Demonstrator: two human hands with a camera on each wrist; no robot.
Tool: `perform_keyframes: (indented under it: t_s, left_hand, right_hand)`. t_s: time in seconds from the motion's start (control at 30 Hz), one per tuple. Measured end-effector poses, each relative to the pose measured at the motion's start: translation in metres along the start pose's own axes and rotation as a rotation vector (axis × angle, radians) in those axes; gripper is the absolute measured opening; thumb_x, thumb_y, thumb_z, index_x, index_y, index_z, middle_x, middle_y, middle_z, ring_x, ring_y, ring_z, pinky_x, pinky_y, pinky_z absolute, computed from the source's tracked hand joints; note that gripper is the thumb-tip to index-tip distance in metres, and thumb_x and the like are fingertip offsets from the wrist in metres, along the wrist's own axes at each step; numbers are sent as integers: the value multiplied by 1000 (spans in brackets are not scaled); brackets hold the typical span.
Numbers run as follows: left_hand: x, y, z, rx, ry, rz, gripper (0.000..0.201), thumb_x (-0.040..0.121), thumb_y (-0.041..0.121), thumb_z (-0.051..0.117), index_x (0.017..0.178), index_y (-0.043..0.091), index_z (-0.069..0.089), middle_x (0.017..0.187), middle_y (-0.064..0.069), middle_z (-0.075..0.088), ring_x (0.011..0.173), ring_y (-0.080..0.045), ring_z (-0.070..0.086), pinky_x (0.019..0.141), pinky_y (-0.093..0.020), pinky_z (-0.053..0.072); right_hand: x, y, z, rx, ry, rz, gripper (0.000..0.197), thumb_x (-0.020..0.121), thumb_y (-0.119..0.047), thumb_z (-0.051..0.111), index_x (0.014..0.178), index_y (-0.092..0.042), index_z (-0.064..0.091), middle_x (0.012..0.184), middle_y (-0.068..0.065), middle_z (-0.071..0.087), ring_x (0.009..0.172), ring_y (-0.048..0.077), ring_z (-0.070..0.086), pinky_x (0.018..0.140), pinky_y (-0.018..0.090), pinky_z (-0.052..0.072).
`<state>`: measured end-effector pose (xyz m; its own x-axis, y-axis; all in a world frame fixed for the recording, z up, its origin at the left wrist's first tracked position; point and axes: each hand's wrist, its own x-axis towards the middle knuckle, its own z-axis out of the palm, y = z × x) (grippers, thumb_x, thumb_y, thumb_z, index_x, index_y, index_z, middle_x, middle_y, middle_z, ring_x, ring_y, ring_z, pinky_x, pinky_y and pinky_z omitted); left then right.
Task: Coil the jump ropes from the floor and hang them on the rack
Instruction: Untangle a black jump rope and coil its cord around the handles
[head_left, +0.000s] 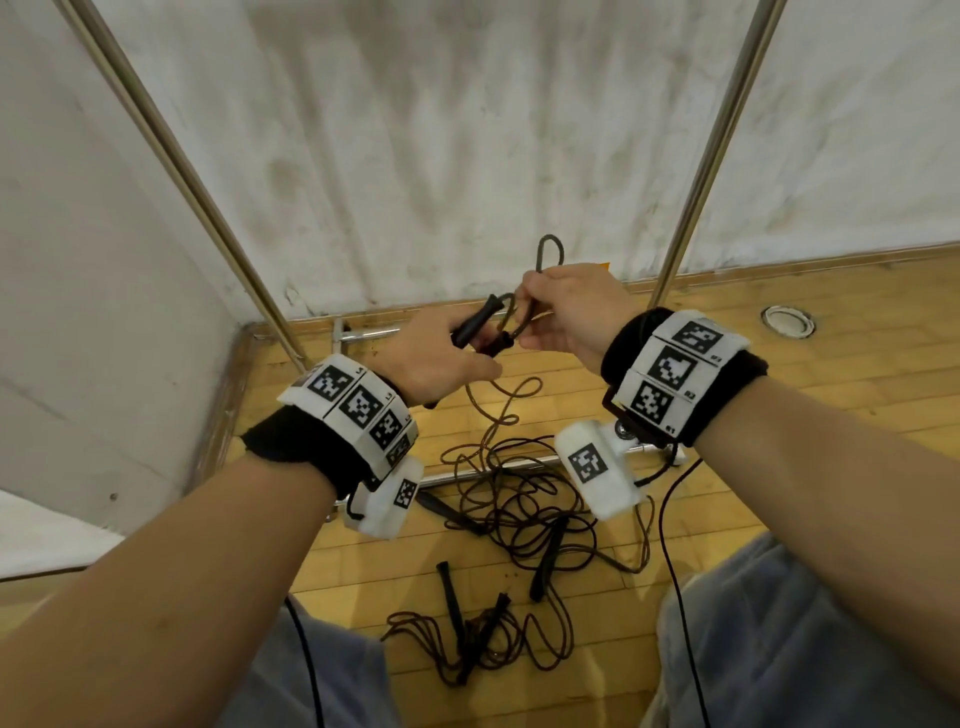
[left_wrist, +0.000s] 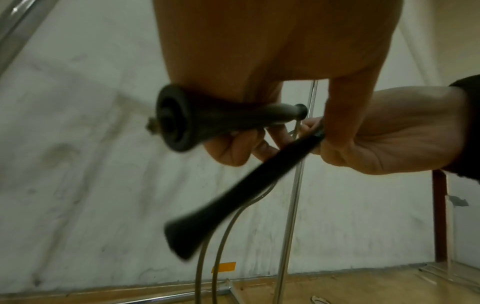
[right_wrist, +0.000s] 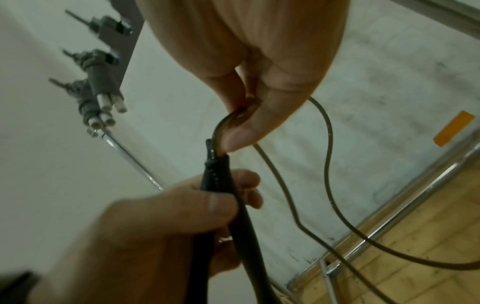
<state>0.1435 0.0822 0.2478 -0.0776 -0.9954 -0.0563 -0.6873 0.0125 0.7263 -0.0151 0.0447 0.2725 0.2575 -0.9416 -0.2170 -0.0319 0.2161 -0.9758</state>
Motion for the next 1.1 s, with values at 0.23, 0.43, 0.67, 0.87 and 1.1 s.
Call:
perform_keyframes:
  t_s: [0.23,0.43,0.67,0.87,1.1]
  left_hand:
    - [3,-3,7,4,37,92,12,86,27,68,81,17,65,58,7,45,42,1,40,45,-11,31]
    - [1,-5,6,-14,87,128,26,89,31,63,65,24,55,48,13,42,42,1,39,45,-11,30]
    - [-2,-5,2,50,63,143,32,93,34,57,62,25,54,43,24,51,38,3,46,42,-8,32]
    - [0,-8,-8,-48,74,132,30,93,33,58,65,24,55,49,9,56,40,2,48,45,-8,34]
    - [-1,-14,-14,-79,89,84,27,90,35,62,67,22,58,48,12,58,41,3,50,45,-8,38]
  right_hand:
    - [1,0,-1,152,99,-18,22,96,-13,47,77,-6,57,63,5,57,48,13,60,48,22,53]
    - [8,2,-7,-193,129,-21,32,95,-28,49,69,-9,56,54,4,53,46,17,54,49,26,48]
    - [8,9,-3,-562,113,-301,27,98,-39,38,94,-17,54,86,-8,57,78,4,50,67,19,36]
    - [0,5,1,-364,-147,-232,28,98,-32,44,77,-14,51,59,-1,49,53,14,46,63,29,39]
    - [4,3,4,-449,-51,-295,21,96,-30,48,86,-12,53,64,-5,44,54,8,37,56,24,29]
